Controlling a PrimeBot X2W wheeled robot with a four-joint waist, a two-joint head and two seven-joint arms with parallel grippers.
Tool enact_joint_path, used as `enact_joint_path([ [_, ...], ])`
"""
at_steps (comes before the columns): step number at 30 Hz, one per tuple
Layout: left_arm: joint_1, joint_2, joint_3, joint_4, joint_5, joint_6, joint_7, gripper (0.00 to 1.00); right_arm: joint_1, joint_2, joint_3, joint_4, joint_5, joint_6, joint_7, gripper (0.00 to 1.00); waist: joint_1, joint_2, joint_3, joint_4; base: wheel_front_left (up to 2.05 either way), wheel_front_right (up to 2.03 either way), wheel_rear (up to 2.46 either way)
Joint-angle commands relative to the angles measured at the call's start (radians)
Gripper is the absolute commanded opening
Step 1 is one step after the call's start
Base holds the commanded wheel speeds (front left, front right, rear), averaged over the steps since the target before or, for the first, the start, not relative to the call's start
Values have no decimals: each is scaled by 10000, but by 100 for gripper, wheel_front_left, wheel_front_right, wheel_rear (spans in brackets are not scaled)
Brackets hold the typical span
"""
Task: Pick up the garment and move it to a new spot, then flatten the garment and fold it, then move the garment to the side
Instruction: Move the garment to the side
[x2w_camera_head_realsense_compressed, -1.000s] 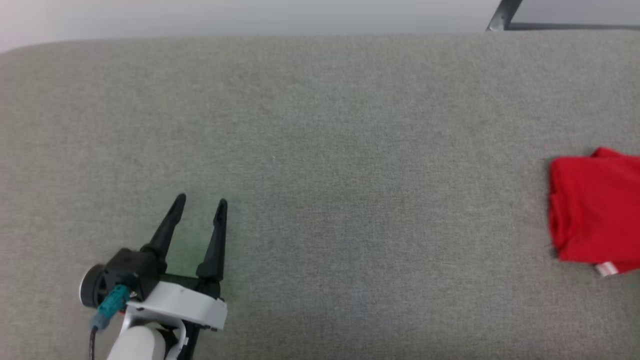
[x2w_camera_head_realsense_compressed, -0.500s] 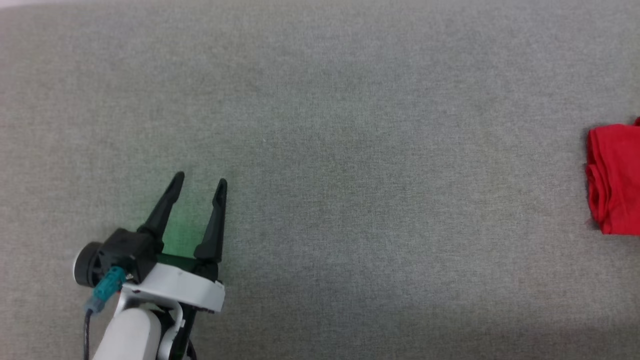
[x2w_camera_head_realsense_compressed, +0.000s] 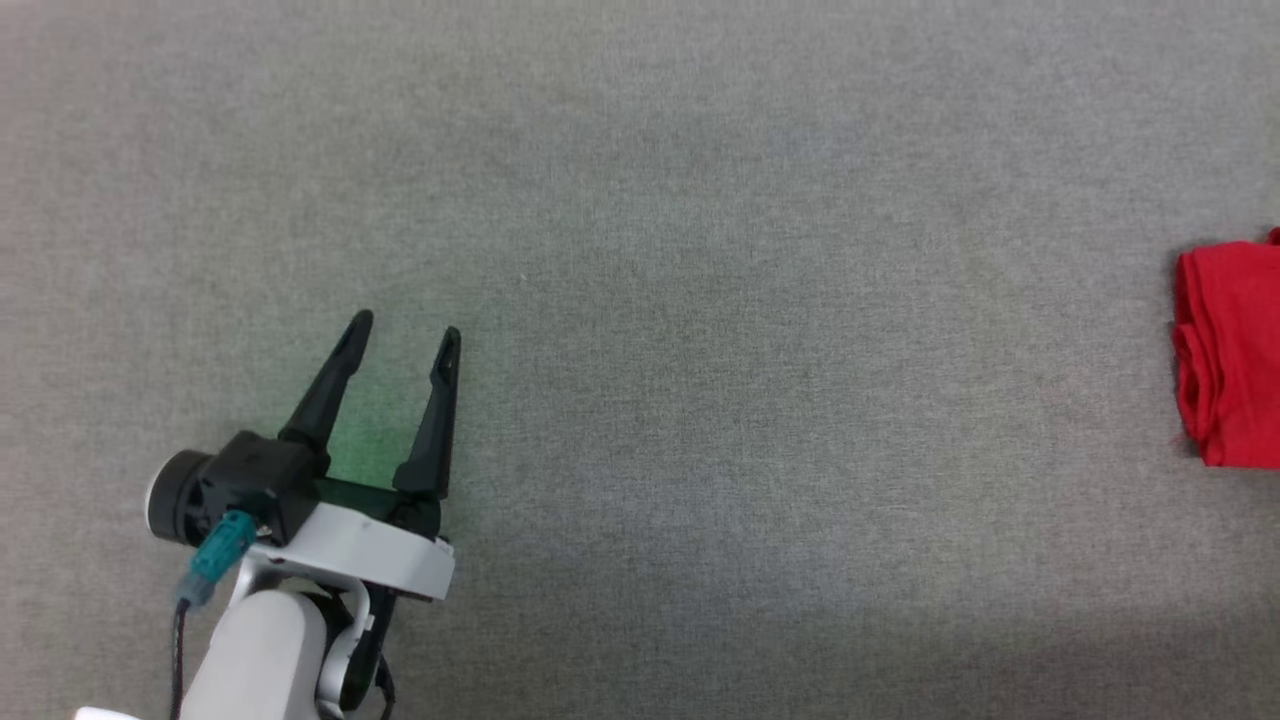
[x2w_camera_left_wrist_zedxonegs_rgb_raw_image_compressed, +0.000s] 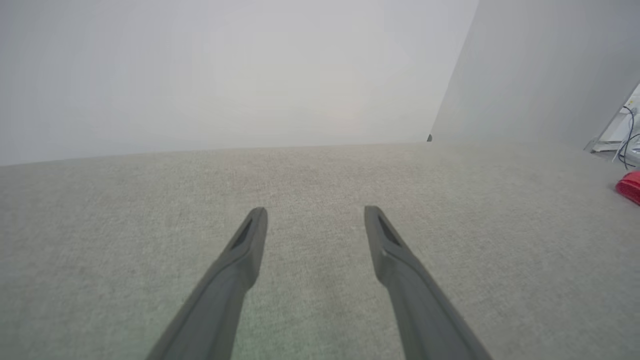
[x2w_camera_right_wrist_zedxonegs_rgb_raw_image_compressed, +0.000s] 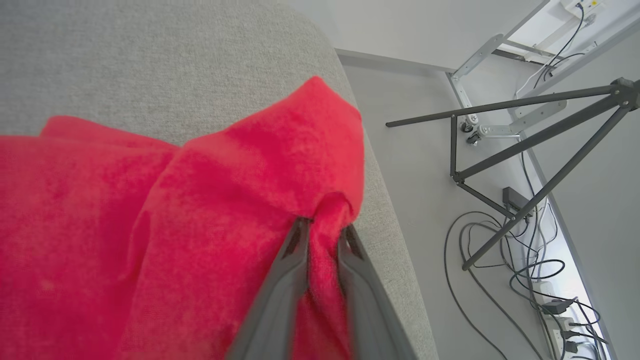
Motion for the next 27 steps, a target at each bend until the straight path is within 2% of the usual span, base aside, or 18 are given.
enact_joint_path([
  [1,-65,-40,-6,66,57,9,-130,100,-97,11,82,123,-68,-11,-97,100,0,0,-314,30,0,0,0],
  [12,-25,-179,175,503,203,89,-347,100,26,132,939,-227,-185,-11,-404,100,0,0,-1593,311,0,0,0],
  [21,456,-95,580,878,297,101,-356,100,712,1412,2415,-1169,682,-11,-460,100,0,0,-2831,673,0,0,0],
  [27,1028,-4,770,1139,336,67,-344,100,1213,2301,2722,-1933,1087,-11,-944,100,0,0,-3316,831,0,0,0],
])
